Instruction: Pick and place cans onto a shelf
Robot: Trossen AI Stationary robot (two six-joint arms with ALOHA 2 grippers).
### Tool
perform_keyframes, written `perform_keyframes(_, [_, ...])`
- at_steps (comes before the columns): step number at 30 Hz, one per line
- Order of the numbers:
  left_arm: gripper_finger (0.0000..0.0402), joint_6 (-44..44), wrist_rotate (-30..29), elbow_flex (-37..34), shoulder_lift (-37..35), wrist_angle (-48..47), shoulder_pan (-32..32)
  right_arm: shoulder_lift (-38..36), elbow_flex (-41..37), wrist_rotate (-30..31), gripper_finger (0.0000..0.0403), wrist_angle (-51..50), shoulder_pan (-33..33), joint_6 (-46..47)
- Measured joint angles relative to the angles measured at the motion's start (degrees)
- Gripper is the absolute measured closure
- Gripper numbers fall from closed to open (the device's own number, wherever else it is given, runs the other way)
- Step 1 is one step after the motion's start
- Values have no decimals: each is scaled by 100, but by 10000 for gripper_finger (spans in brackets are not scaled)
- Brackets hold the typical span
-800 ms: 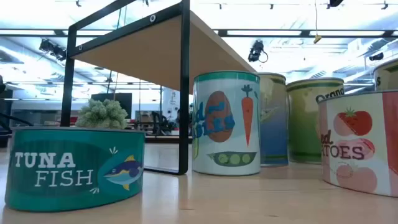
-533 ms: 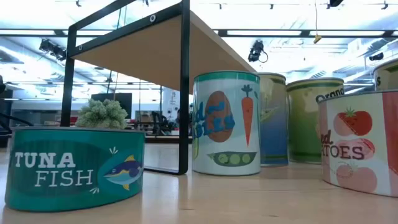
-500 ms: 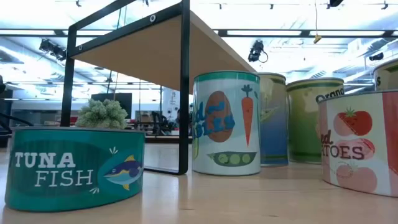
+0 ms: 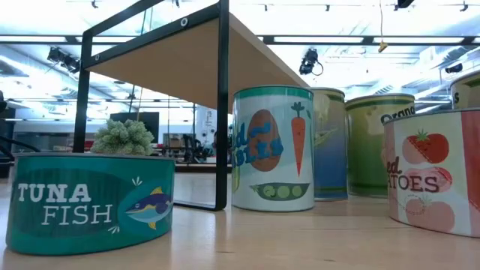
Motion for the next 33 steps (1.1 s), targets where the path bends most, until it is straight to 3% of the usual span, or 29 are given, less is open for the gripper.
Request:
perform_keyframes(18, [365, -23, -152, 2, -2, 156, 7, 1, -2, 0, 346, -2, -1, 0])
perform_keyframes(23, [365, -525, -516, -192, -1, 88, 16, 2, -2, -2, 346, 0, 0, 0])
perform_keyframes(28, [365, -2198, -156, -330, 91, 364, 16, 2, -1, 0, 346, 137, -1, -33])
perform_keyframes(33, [365, -2774, -161, -327, 236, 955, 13, -2, 0, 137, 346, 825, -6, -243])
